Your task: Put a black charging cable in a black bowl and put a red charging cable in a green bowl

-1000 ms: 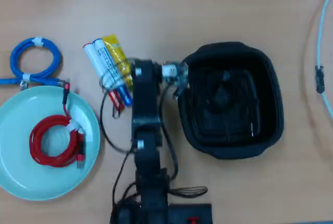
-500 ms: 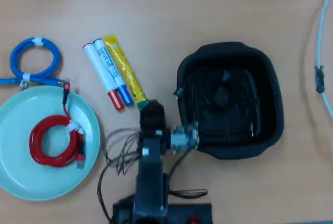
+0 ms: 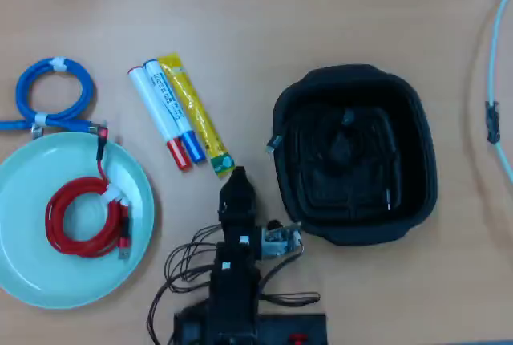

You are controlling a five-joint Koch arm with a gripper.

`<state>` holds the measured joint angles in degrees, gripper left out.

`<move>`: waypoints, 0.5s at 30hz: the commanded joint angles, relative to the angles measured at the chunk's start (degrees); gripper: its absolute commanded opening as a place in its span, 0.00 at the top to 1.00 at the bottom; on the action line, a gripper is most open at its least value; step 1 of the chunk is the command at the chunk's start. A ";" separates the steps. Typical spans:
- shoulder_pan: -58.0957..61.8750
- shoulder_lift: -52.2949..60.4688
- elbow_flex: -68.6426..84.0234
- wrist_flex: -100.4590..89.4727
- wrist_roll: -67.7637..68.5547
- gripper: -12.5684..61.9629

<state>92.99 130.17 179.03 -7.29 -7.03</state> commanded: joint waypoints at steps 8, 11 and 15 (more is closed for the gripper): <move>-0.62 5.36 1.76 5.27 0.18 0.53; -0.62 5.45 1.76 8.09 0.18 0.53; -0.70 5.45 1.76 8.79 0.26 0.53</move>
<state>92.37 130.17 179.12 -3.60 -6.94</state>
